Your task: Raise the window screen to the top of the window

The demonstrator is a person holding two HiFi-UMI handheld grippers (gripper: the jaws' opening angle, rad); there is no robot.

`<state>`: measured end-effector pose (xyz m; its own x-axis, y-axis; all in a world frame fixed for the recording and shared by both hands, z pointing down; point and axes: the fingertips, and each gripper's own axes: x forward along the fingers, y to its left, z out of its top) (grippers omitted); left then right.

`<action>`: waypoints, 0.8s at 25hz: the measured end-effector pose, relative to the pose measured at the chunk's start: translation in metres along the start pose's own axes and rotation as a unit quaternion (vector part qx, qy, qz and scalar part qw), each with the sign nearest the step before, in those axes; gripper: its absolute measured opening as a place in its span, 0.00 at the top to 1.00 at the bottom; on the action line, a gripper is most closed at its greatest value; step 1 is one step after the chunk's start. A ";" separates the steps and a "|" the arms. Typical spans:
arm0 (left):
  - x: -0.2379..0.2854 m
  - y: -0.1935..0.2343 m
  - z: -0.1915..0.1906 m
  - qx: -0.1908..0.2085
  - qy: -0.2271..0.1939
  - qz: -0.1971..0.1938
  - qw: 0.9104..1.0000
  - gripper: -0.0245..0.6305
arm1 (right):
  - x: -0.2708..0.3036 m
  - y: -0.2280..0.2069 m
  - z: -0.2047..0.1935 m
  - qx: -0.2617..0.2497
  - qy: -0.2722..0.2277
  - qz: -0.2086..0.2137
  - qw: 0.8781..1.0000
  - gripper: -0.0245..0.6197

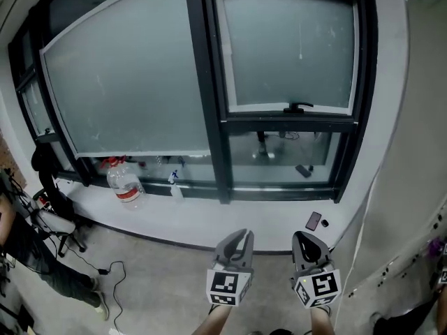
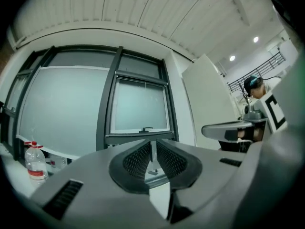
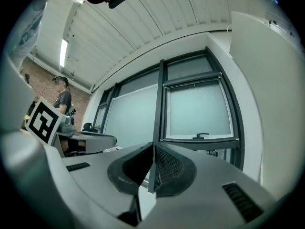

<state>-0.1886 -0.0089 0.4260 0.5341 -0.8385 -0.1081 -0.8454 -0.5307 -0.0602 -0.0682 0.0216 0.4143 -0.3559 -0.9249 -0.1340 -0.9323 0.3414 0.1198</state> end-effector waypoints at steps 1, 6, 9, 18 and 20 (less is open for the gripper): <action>-0.005 -0.003 0.001 0.002 -0.003 -0.002 1.000 0.90 | -0.006 0.002 0.004 0.000 -0.003 -0.003 1.000 0.94; -0.034 -0.025 0.005 -0.004 -0.003 -0.002 1.000 0.90 | -0.047 0.008 0.011 0.009 -0.003 -0.019 1.000 0.94; -0.054 -0.045 0.012 -0.008 -0.009 0.003 1.000 0.90 | -0.079 0.010 0.018 0.007 -0.008 -0.022 1.000 0.94; -0.159 -0.153 0.024 -0.022 -0.023 0.018 0.999 0.90 | -0.235 0.017 0.030 0.005 -0.019 -0.021 1.000 0.94; -0.186 -0.181 0.027 -0.013 -0.024 0.022 0.999 0.90 | -0.270 0.026 0.033 0.006 -0.020 -0.010 1.000 0.94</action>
<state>-0.1351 0.2468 0.4307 0.4957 -0.8539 -0.1585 -0.8668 -0.4979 -0.0282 0.0018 0.2854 0.4209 -0.3401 -0.9241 -0.1745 -0.9395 0.3258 0.1060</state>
